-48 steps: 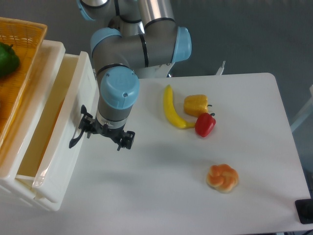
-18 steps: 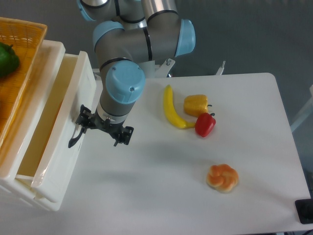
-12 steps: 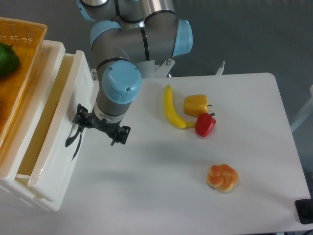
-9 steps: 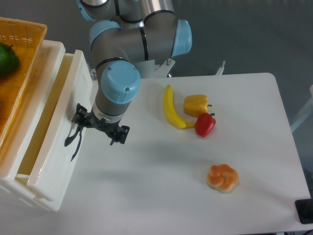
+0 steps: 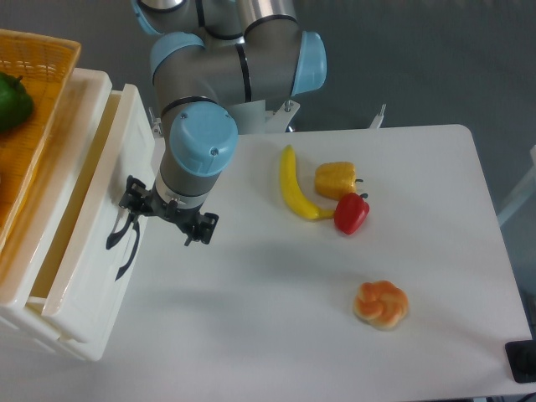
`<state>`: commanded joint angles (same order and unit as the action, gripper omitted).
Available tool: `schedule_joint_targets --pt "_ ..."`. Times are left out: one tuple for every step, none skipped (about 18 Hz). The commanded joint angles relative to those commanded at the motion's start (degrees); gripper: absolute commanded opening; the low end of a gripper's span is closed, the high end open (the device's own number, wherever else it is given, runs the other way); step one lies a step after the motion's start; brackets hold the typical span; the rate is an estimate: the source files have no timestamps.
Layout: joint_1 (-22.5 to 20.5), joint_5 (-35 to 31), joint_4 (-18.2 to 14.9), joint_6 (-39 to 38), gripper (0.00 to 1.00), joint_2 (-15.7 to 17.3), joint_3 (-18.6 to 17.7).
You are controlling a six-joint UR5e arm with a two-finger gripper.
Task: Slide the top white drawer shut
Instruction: 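Keep pushing the drawer front until flush with the cabinet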
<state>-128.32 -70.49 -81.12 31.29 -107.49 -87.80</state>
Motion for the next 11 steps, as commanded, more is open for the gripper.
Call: schedule_joint_targets --pt "0.0 0.0 -0.1 0.0 1.00 0.0 0.0" --pt "0.0 0.1 -0.3 0.0 1.00 0.0 0.0" --pt "0.0 0.1 -0.4 0.0 1.00 0.0 0.0" --pt "0.1 0.1 -0.4 -0.1 1.00 0.1 0.0" --pt "0.1 0.1 -0.4 -0.1 1.00 0.1 0.0" --pt "0.1 0.1 -0.4 -0.2 1.00 0.1 0.0" --pt "0.1 0.1 -0.4 -0.3 1.00 0.1 0.0" --pt "0.1 0.1 -0.4 -0.3 1.00 0.2 0.0" --pt "0.0 0.1 -0.4 -0.3 1.00 0.3 0.0" --pt "0.0 0.3 -0.4 -0.3 1.00 0.4 0.0" --pt "0.0 0.6 -0.4 -0.3 1.00 0.4 0.0"
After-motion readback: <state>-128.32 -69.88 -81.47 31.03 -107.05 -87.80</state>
